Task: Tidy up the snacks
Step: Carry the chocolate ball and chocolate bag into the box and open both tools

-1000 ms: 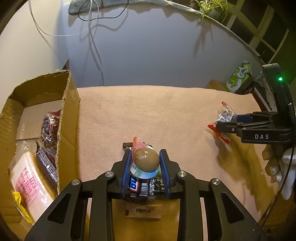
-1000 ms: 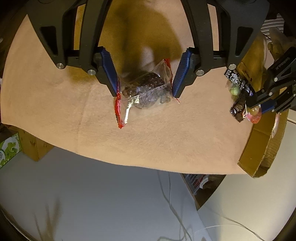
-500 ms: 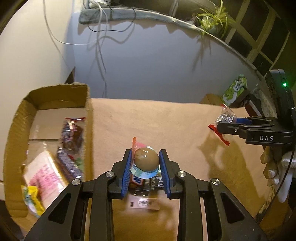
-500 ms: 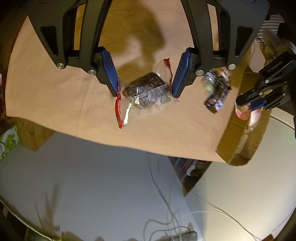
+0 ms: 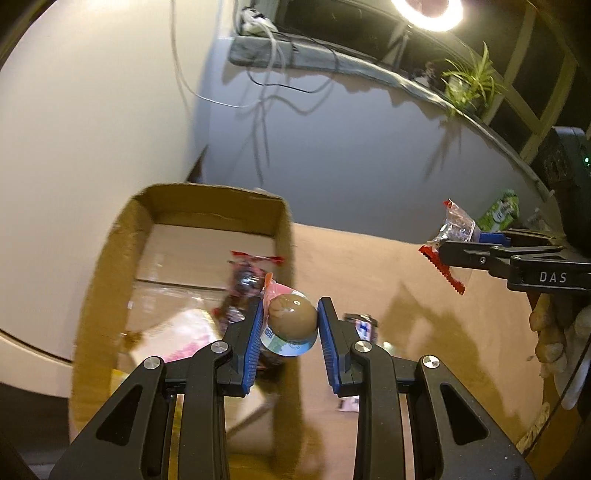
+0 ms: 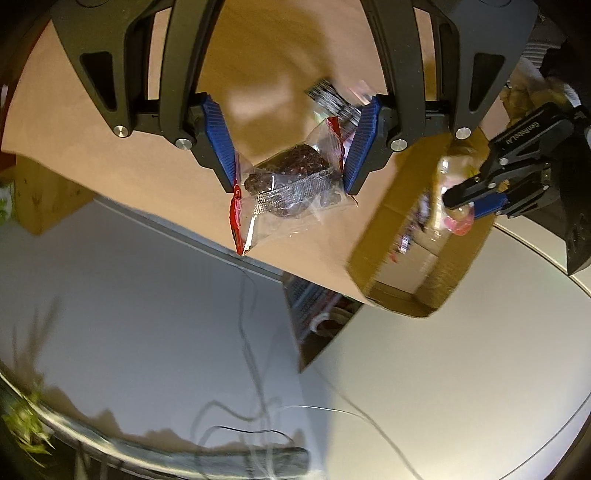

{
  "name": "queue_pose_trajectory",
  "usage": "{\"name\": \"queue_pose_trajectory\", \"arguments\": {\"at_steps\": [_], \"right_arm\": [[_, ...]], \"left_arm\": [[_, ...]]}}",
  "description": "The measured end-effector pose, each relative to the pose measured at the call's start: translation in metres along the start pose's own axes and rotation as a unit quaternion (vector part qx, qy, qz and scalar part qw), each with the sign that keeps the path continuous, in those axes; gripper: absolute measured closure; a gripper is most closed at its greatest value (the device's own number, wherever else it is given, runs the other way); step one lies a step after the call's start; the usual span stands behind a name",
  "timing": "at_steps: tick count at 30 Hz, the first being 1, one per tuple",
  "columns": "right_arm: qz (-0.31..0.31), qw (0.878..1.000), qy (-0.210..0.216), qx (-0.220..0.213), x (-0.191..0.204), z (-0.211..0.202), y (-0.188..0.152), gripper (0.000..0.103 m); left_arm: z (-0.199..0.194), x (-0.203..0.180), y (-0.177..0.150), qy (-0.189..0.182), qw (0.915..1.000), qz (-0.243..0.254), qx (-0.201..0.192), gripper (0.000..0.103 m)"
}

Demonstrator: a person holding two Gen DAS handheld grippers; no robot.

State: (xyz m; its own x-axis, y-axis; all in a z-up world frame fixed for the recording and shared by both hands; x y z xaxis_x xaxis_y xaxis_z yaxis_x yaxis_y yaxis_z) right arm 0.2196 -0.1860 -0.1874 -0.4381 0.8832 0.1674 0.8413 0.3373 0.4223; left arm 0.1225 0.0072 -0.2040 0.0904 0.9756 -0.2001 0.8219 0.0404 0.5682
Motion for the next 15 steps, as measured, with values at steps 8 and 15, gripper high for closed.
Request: {"name": "queue_pose_trajectory", "arguments": {"at_steps": [8, 15], "right_arm": [[-0.036, 0.999, 0.027, 0.001, 0.049, 0.021, 0.029, 0.043], [-0.053, 0.998, 0.042, 0.014, 0.079, 0.046, 0.045, 0.043]], "left_arm": [[-0.005, 0.028, 0.011, 0.016, 0.9996, -0.015, -0.016, 0.075], [-0.005, 0.05, 0.015, 0.029, 0.9989, -0.03, -0.023, 0.075]]}}
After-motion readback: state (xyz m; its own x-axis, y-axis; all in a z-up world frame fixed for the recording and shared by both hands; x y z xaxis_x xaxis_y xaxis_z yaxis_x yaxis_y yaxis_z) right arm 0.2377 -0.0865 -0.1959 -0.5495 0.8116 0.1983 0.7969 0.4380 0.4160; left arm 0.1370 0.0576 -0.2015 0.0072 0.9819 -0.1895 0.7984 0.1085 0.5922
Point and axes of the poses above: each gripper's, at about its wrist camera, not at the fingertips, and z roughly the way its jaws point, x to its left, y to its top, the point moved 8 cm from there along z, roughly the way its jaws point
